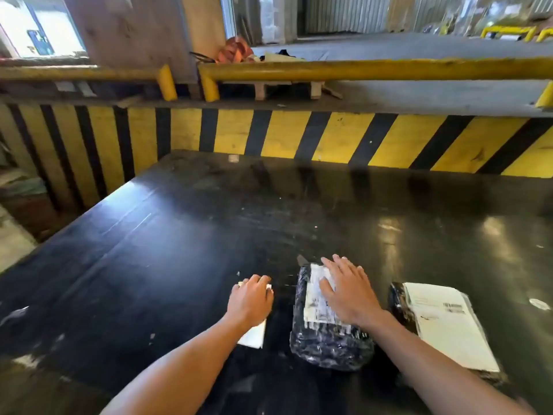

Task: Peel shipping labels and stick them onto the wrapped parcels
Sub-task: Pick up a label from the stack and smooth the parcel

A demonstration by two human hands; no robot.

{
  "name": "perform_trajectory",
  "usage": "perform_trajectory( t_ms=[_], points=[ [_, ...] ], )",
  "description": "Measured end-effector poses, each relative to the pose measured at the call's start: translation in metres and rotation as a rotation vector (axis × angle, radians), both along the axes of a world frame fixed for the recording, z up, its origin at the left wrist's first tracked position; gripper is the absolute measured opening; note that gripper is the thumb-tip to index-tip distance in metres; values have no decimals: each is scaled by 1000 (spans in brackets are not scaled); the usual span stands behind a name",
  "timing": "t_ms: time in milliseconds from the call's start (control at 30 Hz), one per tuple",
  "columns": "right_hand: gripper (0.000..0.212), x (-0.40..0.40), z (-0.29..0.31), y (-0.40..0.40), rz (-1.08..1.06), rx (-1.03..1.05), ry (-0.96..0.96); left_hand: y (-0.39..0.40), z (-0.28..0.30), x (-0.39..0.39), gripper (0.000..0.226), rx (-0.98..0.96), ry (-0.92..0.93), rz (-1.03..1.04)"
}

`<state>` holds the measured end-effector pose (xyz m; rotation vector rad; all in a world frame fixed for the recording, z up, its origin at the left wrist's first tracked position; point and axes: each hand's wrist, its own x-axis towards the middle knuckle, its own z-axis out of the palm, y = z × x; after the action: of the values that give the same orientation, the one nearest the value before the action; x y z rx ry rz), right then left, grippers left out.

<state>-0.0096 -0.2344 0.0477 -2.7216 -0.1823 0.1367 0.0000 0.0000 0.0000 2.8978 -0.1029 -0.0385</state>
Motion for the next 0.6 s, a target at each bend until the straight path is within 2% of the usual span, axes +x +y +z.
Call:
perform_trajectory(
  t_ms=[200, 333, 600],
  points=[
    [57, -6, -23, 4, 32, -121, -62, 34, -60, -25, 54, -43, 270, 355],
    [59, -6, -23, 3, 30, -148, -63, 44, -78, -26, 59, -43, 266, 396],
    [60, -10, -27, 3, 35, -165, -87, 40, -76, -16, 63, -144, 195, 494]
  ],
)
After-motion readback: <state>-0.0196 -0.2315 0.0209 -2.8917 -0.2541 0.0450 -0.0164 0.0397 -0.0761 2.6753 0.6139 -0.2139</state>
